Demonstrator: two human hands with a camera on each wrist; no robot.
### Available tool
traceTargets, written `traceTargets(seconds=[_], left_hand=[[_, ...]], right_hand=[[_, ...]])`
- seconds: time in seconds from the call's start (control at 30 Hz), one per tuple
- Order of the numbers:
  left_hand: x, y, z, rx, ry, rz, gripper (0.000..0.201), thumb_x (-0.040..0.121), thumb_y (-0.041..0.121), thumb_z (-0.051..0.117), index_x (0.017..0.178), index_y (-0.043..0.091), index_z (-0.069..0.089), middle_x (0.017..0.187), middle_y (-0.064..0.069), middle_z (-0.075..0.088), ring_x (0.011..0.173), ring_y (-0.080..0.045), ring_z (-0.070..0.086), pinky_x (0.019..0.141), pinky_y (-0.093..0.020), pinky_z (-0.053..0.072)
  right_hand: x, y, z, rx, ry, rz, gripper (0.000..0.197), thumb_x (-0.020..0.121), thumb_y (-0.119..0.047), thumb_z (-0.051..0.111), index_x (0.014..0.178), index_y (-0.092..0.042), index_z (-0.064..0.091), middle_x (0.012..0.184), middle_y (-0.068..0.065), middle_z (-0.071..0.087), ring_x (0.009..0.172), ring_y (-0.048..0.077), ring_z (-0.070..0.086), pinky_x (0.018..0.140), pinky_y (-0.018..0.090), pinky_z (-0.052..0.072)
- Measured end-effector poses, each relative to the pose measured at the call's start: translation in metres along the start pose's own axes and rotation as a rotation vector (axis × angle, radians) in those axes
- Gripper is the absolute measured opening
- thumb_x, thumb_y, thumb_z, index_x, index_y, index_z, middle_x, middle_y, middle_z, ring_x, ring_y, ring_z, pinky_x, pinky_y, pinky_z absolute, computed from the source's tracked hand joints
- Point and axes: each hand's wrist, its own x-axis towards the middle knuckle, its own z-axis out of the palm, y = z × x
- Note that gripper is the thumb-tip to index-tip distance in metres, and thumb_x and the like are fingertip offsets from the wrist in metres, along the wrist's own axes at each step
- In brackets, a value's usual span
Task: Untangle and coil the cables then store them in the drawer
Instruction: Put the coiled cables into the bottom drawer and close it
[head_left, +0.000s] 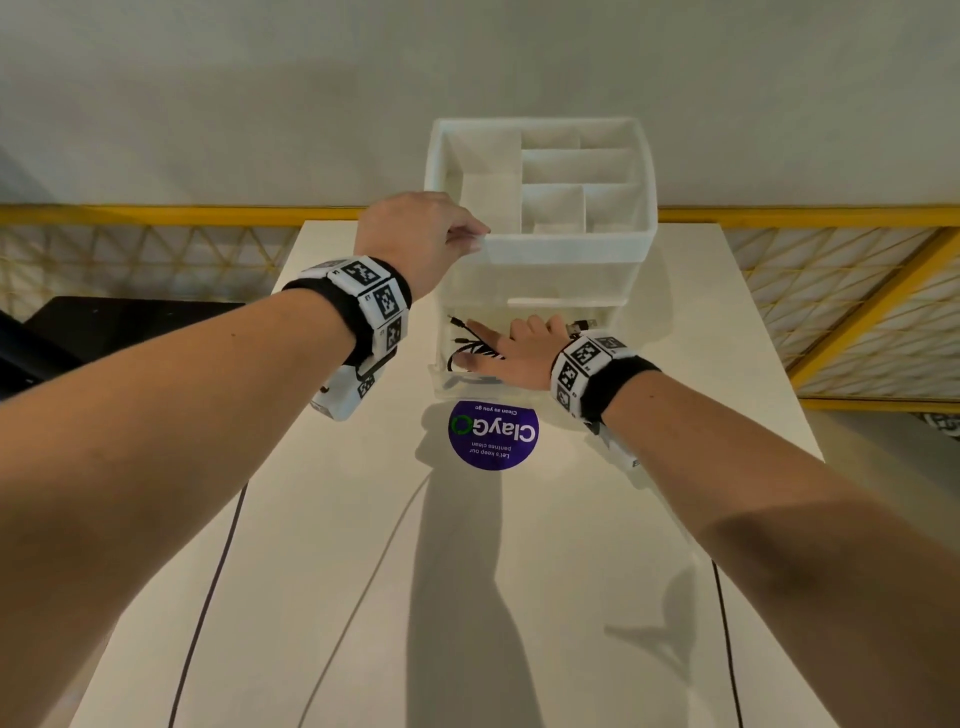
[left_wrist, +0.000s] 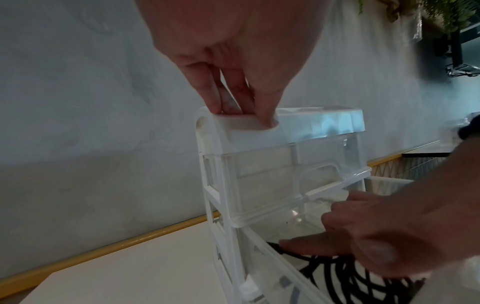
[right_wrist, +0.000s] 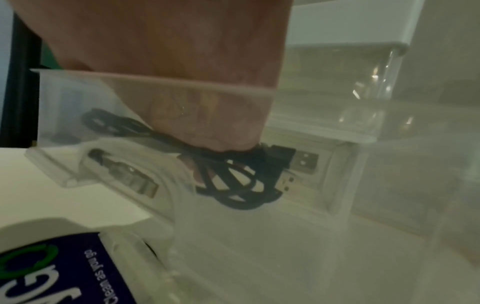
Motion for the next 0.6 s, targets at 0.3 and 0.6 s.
traceTargets(seconds=[0.3, 0.6], left_hand=[[-0.002, 0.001, 0.003, -0.016, 0.043, -0.009, 0.024, 0.09, 0.042, 0.056, 0.108, 0.034, 0.07, 0.108, 0.006, 0.067, 0.103, -0.018, 0.06, 0.074, -0.027, 0.039], [-0.004, 0.0, 0.004, -0.043, 0.035, -0.003, 0.024, 0.091, 0.037, 0.055, 0.108, 0.031, 0.07, 0.106, 0.004, 0.067, 0.102, -0.019, 0.059, 0.073, -0.026, 0.038]], right_hand=[[-0.047, 0.004, 0.003, 0.321, 0.221, -0.083, 0.056, 0.085, -0.051, 0.048, 0.128, -0.015, 0.038, 0.108, 0.008, 0.065, 0.093, 0.027, 0.06, 0.099, 0.042, 0.043], [-0.058, 0.017, 0.033, 0.127, 0.458, -0.142, 0.036, 0.099, -0.02, 0.031, 0.13, -0.008, 0.042, 0.118, 0.009, 0.064, 0.11, 0.027, 0.058, 0.111, 0.042, 0.034]])
